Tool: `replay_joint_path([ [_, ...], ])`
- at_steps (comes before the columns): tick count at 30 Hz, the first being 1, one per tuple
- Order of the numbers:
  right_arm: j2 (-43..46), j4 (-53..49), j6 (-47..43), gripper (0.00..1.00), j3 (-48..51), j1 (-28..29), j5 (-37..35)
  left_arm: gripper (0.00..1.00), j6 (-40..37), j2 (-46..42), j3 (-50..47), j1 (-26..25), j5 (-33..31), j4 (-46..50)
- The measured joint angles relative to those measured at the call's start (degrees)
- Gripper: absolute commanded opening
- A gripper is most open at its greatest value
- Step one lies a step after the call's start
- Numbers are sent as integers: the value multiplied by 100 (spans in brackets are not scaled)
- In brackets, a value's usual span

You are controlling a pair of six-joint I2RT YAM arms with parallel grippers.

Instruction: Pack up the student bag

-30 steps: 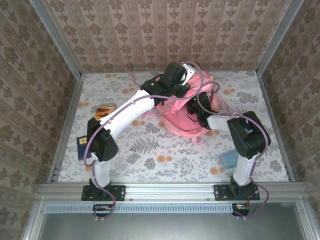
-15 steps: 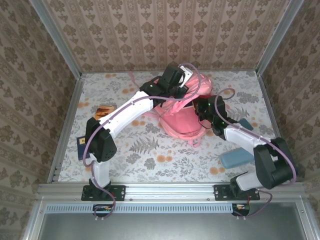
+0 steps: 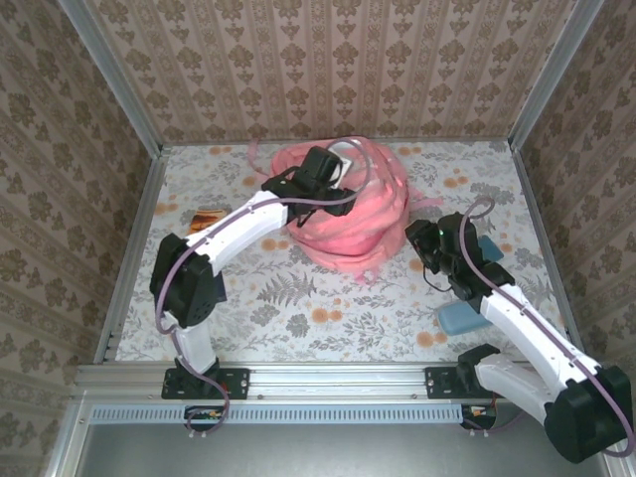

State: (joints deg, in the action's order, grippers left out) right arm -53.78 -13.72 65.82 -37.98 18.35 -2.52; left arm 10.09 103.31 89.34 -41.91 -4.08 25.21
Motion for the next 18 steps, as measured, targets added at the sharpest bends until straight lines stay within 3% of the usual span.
replay_joint_path([
  [3, 28, -413, -573, 77, -291, 0, -68, 94, 413, -511, -616, 372, -42, -20],
  [7, -243, -623, -1108, 88, -706, 57, -50, 98, 1060, -1316, -1598, 1025, -229, 42],
  [14, -1104, -579, -1611, 91, -1113, 428, 50, 100, 2166, -2374, -3423, 2243, -411, 380],
  [18, -1541, -560, -1681, 91, -1325, 678, 151, 100, 2621, -2597, -4186, 2566, -385, 531],
])
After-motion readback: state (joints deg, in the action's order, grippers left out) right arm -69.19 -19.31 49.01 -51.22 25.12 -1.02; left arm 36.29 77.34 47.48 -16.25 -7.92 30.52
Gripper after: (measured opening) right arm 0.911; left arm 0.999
